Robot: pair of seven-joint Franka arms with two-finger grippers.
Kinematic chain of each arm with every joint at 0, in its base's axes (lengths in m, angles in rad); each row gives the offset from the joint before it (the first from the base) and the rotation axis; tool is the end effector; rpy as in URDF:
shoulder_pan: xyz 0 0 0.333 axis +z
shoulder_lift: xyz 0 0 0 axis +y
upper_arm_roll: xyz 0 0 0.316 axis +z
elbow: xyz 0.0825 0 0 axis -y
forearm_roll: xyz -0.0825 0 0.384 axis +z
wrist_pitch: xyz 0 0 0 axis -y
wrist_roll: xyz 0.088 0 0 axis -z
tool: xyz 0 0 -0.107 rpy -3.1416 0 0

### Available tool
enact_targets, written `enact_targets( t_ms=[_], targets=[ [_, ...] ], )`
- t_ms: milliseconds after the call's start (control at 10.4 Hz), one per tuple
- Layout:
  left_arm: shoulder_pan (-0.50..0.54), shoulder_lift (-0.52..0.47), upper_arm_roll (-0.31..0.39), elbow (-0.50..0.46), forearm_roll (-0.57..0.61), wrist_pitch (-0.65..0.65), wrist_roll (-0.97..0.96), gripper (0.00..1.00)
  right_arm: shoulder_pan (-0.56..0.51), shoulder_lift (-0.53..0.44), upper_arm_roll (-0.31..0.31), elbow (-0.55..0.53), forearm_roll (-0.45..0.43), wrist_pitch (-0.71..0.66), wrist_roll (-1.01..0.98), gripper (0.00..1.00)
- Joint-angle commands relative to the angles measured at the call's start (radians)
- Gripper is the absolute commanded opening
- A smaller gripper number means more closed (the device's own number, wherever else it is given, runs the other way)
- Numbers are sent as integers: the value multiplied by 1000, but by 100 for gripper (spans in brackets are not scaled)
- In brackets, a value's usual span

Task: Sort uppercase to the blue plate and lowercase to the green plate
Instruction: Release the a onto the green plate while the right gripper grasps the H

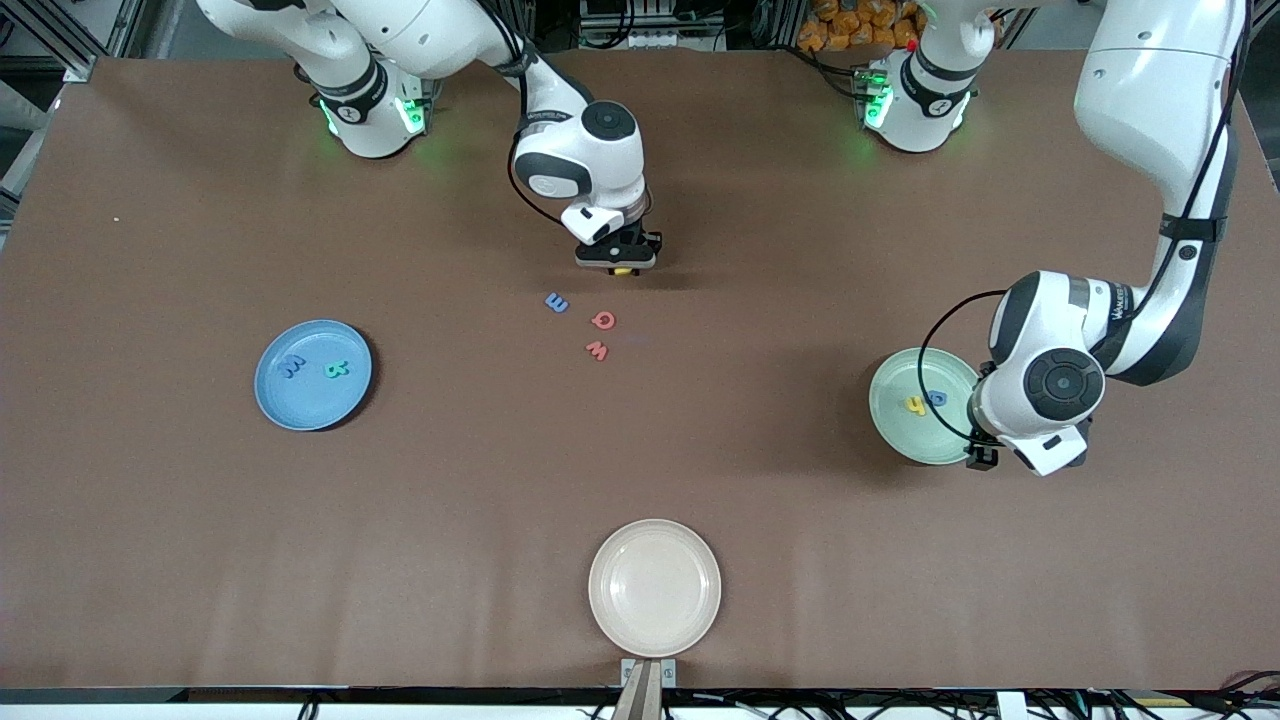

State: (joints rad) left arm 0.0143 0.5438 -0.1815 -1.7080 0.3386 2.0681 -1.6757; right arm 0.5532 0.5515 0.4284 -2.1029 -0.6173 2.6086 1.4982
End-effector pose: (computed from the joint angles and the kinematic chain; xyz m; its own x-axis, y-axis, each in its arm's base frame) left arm 0.6488 -0.0811 0.2675 0.2414 0.9520 0.1884 0.9637 -0.2123 -0.1622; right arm 0.3085 0.4879 0.1757 0.9930 -0.0465 0.1090 -0.0448 -0.9988 -0.0181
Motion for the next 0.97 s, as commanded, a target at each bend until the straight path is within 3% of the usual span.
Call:
enact_targets(
  t_ms=[0,580,870],
  targets=[
    [-7,5,-6,24,26,1,-9,100,7,18,-8,9,-24,8,-3,44],
    [-28,4,-7,30,17,1,-12,100,7,18,-8,6,-22,7,-23,32],
    [-28,2,-23,31,17,1,-12,100,7,16,-8,7,-22,7,-23,32]
  ],
)
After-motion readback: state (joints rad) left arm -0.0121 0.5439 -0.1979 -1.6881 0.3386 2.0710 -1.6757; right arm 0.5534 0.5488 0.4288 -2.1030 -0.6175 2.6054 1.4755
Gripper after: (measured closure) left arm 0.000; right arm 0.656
